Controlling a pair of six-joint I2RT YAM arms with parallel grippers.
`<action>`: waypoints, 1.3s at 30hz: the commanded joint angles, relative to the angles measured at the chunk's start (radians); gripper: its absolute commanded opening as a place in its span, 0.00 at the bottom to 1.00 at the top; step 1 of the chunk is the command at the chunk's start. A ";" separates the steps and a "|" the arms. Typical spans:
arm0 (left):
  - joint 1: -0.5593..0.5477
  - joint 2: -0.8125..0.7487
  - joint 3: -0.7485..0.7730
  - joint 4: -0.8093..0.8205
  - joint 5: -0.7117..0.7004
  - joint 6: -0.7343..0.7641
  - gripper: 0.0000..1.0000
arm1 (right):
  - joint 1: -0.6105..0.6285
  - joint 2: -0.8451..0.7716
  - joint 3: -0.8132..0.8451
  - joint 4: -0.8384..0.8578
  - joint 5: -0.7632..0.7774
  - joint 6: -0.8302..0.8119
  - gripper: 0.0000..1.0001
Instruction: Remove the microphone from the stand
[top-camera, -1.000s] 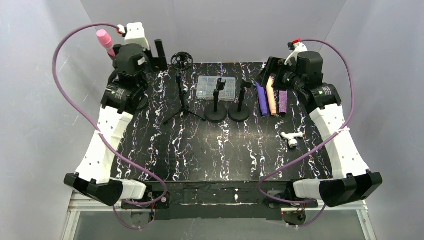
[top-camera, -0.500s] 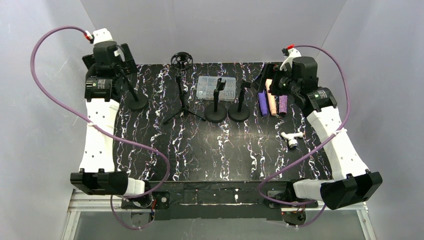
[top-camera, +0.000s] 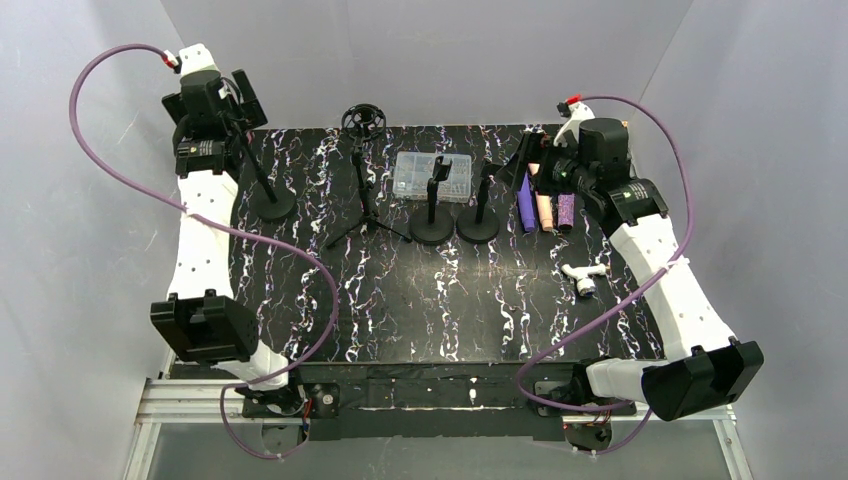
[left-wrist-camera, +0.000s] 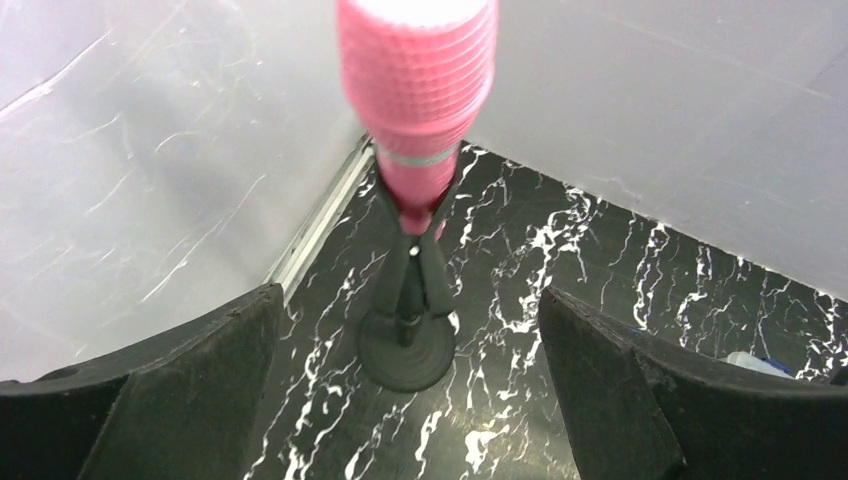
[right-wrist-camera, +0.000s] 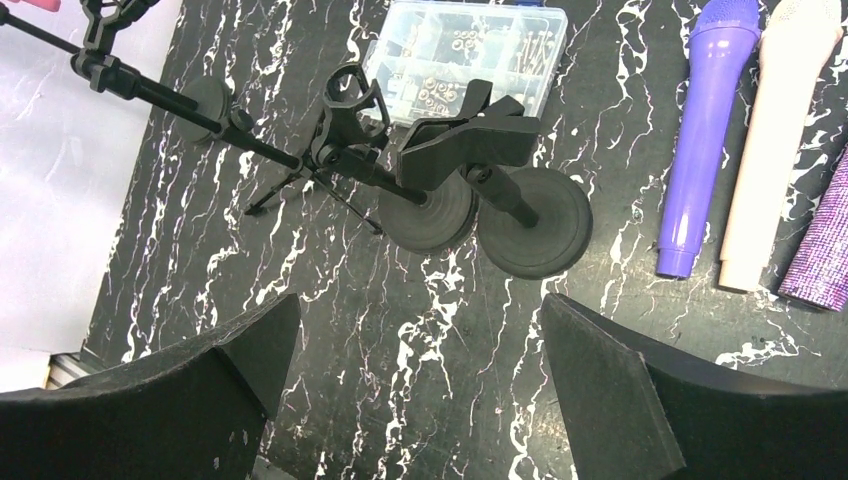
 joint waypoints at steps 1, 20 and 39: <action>0.006 0.045 0.037 0.121 0.047 0.033 0.98 | 0.008 -0.029 -0.017 0.049 -0.005 0.000 1.00; 0.008 0.191 0.068 0.240 -0.032 0.141 0.92 | 0.016 -0.020 -0.048 0.086 -0.023 -0.002 1.00; 0.020 0.190 0.101 0.215 -0.026 0.192 0.00 | 0.037 -0.007 -0.037 0.080 -0.011 -0.012 1.00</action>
